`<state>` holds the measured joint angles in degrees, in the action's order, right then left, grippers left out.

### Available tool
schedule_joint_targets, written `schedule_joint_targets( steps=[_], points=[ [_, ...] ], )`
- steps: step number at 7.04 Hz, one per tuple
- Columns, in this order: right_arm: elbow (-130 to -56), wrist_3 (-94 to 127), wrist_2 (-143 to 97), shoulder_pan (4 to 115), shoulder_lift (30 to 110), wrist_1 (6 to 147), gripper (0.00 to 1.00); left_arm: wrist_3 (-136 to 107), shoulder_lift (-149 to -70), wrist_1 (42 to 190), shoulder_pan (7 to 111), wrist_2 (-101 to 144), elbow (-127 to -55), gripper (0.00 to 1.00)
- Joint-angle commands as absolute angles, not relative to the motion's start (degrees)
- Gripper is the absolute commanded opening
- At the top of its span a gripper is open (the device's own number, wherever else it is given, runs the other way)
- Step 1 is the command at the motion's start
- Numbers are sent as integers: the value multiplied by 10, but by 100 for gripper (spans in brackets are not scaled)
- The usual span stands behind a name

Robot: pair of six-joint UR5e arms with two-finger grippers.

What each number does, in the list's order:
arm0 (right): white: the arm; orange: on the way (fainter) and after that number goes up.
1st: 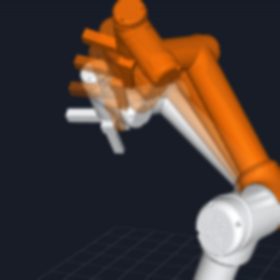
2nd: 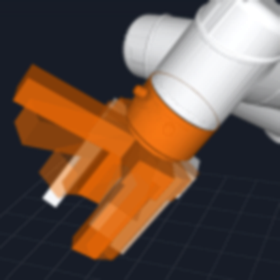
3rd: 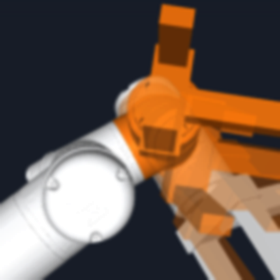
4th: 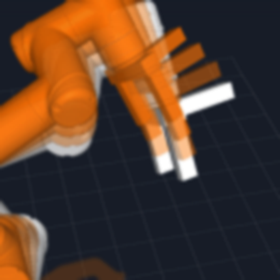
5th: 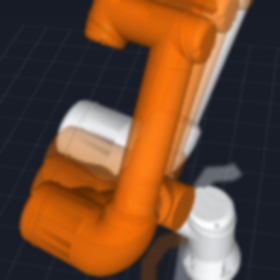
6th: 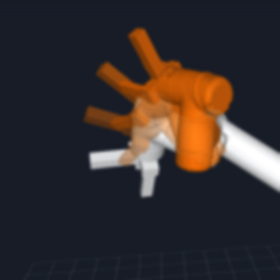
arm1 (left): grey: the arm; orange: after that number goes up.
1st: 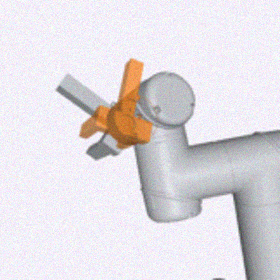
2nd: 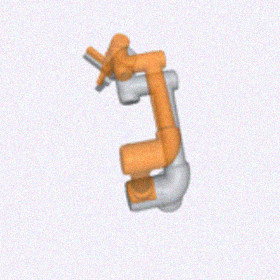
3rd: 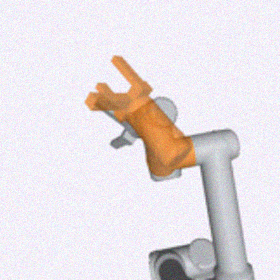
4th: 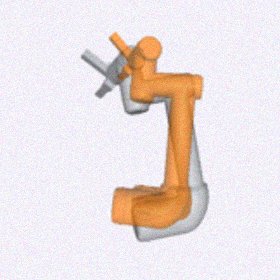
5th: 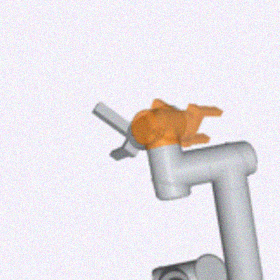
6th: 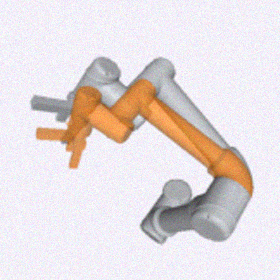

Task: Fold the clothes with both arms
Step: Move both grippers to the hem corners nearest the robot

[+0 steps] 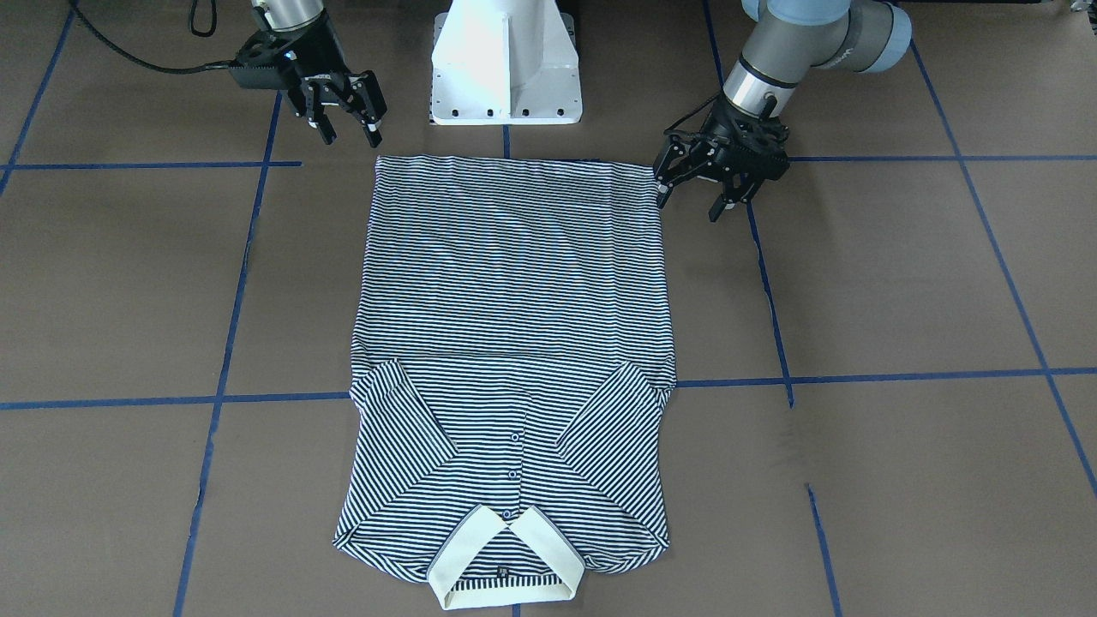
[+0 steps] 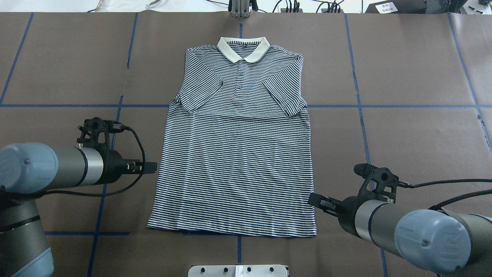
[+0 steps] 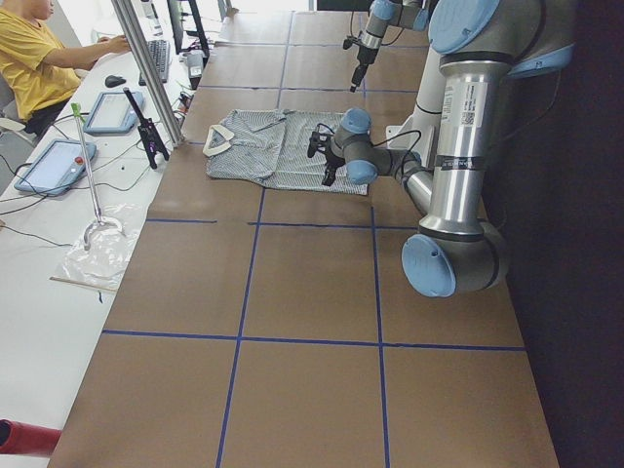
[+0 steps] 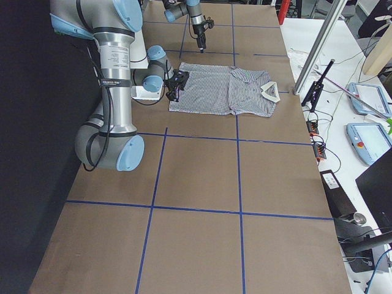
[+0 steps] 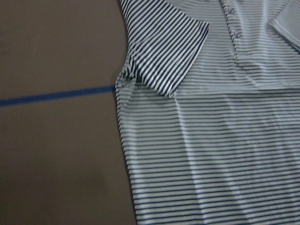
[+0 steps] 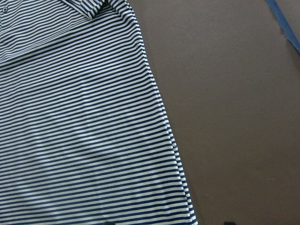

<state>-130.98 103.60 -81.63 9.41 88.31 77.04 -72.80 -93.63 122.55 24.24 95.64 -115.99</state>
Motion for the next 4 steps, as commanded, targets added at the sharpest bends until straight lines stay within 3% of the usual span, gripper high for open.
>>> schedule_joint_targets(
  steps=[1,4],
  points=[
    [-1312,1043,-805,82,884,774,83,-833,-901,1243,154,894,-1162,59],
    [-1312,1043,-804,82,884,774,83,-860,-898,1239,110,874,-1159,57]
  ],
)
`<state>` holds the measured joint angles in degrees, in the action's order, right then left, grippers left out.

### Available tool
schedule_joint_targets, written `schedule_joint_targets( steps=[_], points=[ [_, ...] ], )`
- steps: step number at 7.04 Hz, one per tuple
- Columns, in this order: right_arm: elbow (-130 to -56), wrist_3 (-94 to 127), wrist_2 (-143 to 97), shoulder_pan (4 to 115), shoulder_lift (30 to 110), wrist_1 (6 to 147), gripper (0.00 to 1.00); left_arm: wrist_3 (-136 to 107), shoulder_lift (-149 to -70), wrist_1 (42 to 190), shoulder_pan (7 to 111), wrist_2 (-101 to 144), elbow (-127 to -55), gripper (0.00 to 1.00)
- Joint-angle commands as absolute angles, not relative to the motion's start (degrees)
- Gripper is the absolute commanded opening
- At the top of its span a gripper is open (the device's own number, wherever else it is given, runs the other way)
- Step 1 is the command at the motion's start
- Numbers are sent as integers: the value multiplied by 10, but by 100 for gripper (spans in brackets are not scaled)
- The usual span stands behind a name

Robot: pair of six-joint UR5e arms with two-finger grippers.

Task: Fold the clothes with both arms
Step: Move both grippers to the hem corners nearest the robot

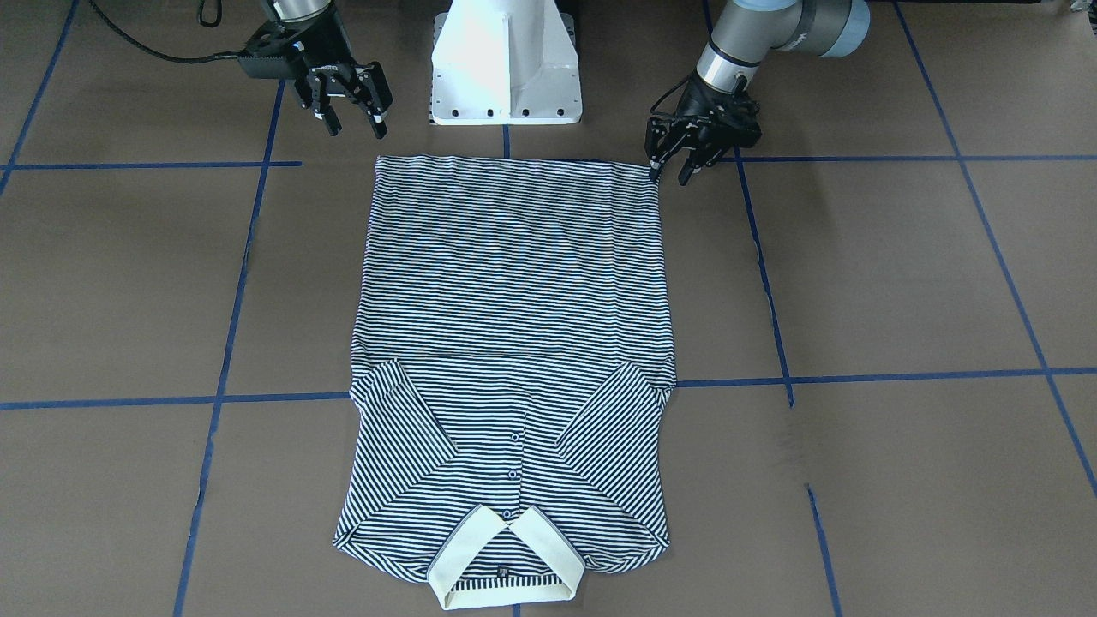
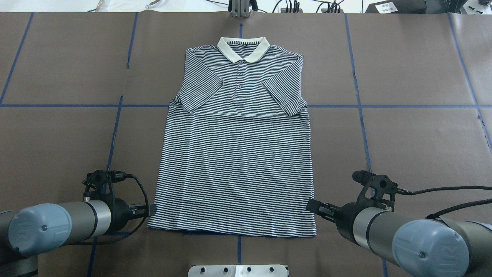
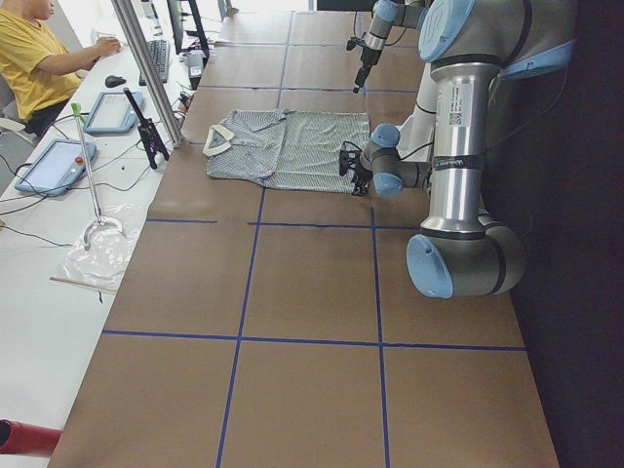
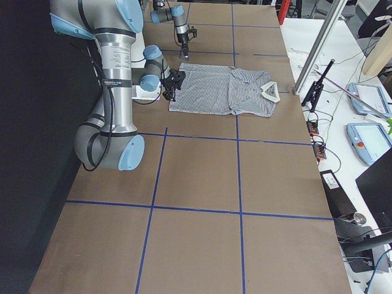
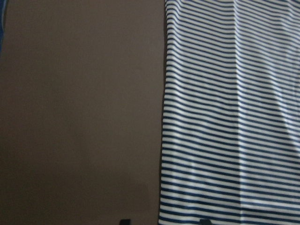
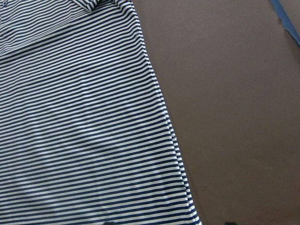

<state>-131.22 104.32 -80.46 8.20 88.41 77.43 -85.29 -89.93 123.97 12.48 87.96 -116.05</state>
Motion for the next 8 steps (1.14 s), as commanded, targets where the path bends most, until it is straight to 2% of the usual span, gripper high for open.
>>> schedule_joint_targets(
  steps=[1,3,8],
  points=[
    [-1312,1043,-804,82,884,774,83,-860,-899,1238,104,874,-1157,56],
    [-1312,1043,-803,82,886,774,83,-860,-900,1231,100,874,-1157,53],
    [-1310,1043,-801,82,887,774,84,-860,-906,1223,96,874,-1153,51]
  ],
)
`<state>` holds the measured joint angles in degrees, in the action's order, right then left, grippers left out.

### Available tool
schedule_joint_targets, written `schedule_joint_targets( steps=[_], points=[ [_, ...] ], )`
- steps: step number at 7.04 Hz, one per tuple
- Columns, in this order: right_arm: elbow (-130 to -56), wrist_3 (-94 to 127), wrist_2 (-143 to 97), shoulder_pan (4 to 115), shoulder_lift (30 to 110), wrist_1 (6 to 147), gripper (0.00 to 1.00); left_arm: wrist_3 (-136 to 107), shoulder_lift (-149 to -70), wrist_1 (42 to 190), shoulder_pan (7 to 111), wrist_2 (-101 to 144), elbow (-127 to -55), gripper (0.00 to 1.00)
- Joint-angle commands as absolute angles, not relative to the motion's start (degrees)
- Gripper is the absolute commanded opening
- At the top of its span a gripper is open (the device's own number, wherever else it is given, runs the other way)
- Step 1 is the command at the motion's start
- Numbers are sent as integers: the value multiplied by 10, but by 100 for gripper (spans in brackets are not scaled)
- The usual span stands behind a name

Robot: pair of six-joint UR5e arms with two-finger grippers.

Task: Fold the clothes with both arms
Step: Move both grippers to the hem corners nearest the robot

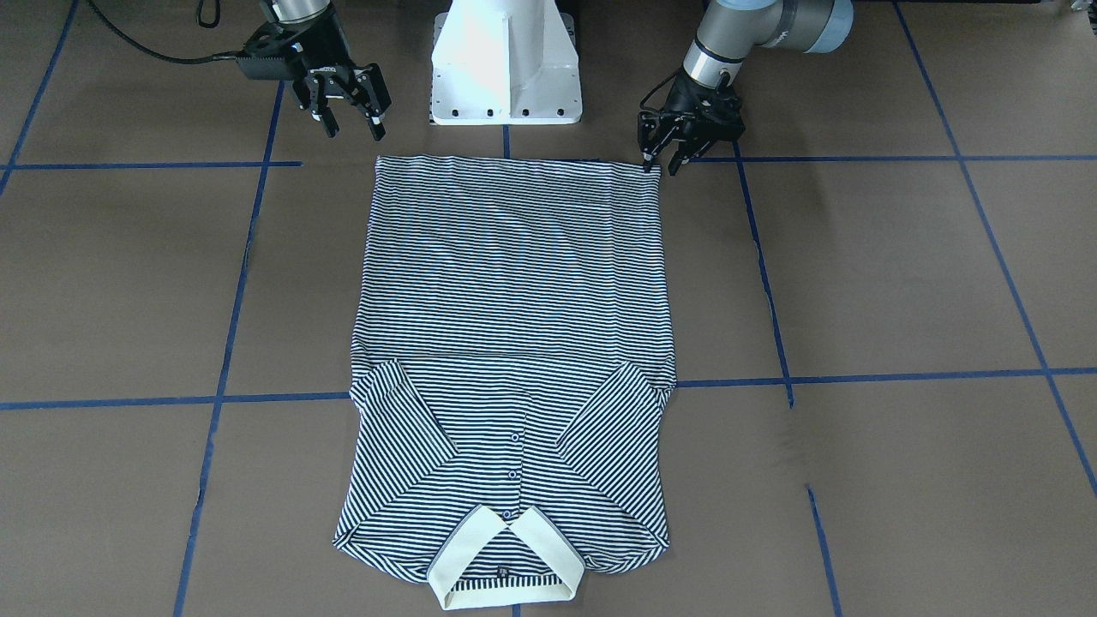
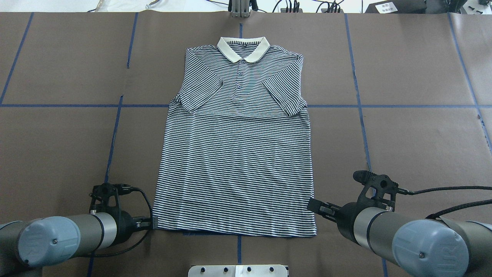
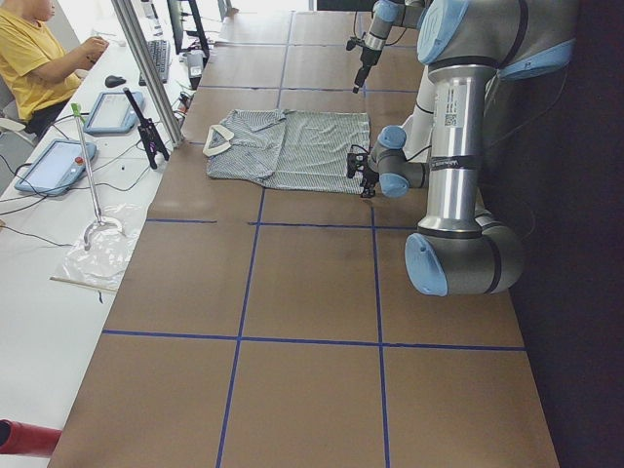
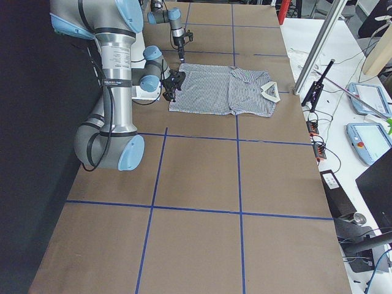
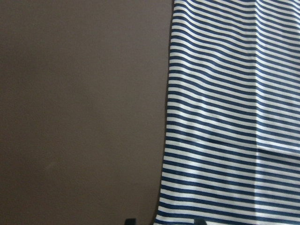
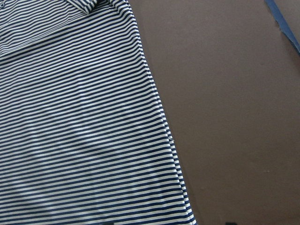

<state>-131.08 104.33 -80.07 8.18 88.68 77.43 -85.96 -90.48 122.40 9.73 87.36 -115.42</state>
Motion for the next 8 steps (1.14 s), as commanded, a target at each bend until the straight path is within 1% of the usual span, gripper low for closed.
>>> schedule_joint_targets(
  steps=[1,4,5,6,7,8],
  points=[
    [-1310,1043,-801,82,888,774,84,-860,-908,1223,96,875,-1153,51],
    [-1310,1042,-801,83,888,774,84,-860,-923,1223,94,875,-1138,49],
    [-1310,1042,-801,83,888,774,84,-860,-924,1223,95,875,-1139,40],
    [-1310,1043,-801,83,888,774,84,-860,-924,1223,95,876,-1139,7],
    [-1310,1043,-801,82,887,774,85,-859,-923,1223,95,876,-1142,0],
    [-1310,1043,-801,82,887,774,85,-859,-922,1223,95,876,-1142,0]
  ],
)
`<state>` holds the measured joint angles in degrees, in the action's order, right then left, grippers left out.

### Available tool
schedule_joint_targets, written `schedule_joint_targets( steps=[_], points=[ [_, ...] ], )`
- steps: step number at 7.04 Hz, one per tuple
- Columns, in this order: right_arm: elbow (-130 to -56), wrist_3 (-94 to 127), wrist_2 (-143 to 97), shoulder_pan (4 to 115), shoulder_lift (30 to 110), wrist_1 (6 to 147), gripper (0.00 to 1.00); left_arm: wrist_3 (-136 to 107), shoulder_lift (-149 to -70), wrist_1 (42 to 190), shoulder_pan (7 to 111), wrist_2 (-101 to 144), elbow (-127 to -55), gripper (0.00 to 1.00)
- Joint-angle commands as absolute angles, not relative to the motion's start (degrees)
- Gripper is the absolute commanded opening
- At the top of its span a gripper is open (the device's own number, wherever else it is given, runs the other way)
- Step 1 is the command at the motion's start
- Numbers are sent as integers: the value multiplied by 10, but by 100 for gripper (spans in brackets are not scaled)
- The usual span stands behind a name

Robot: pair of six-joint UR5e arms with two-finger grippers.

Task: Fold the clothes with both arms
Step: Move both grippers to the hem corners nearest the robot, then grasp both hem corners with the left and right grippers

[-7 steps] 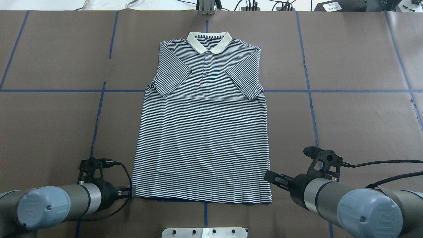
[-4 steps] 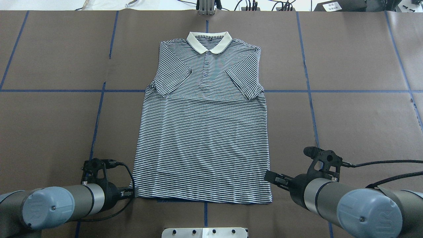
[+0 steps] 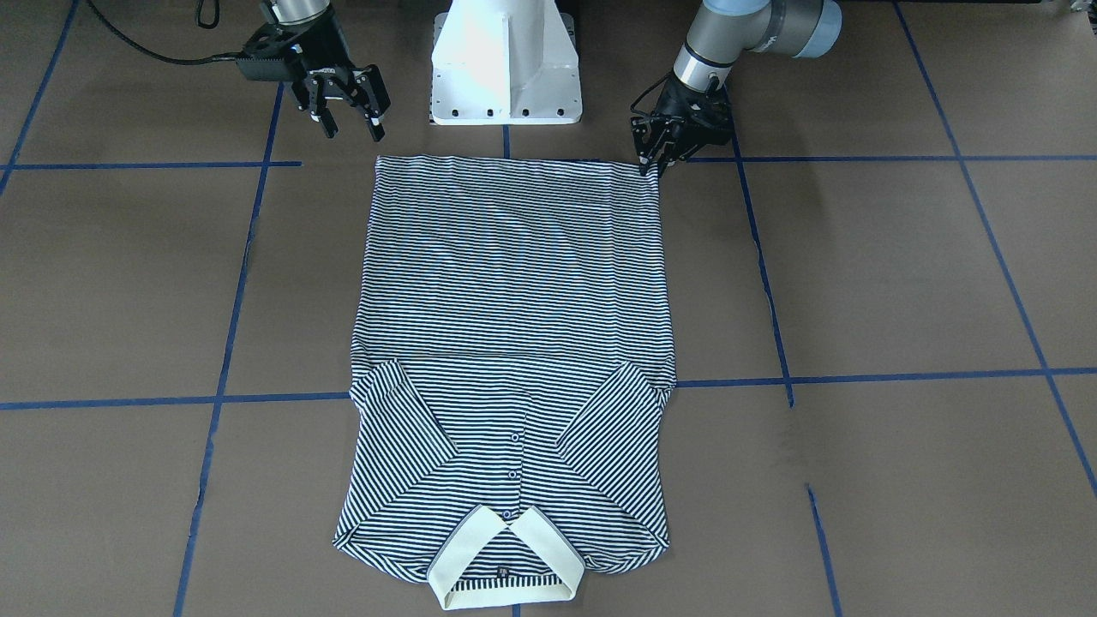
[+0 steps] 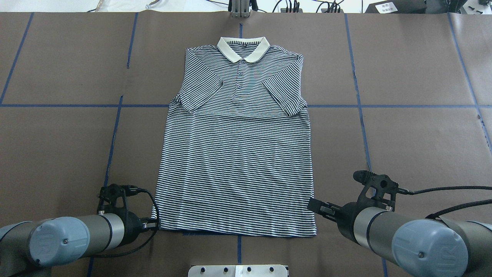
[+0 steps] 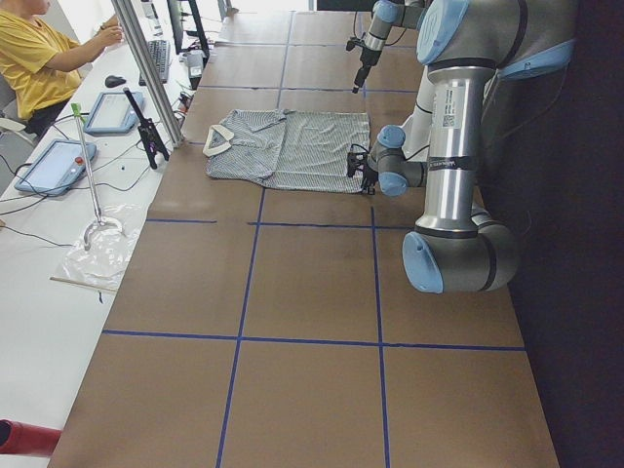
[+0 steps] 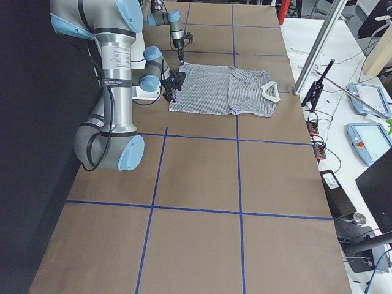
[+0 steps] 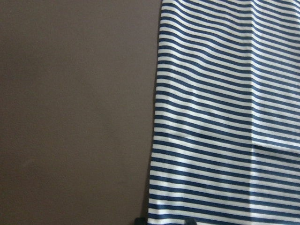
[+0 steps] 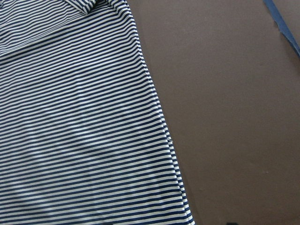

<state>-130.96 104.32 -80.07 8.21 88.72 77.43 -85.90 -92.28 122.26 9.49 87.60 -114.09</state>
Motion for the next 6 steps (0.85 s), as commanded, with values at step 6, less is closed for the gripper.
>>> schedule_joint_targets(
  steps=[6],
  points=[
    [-1231,1115,-699,5,850,779,59,-859,-926,1223,96,875,-1165,0]
  ],
)
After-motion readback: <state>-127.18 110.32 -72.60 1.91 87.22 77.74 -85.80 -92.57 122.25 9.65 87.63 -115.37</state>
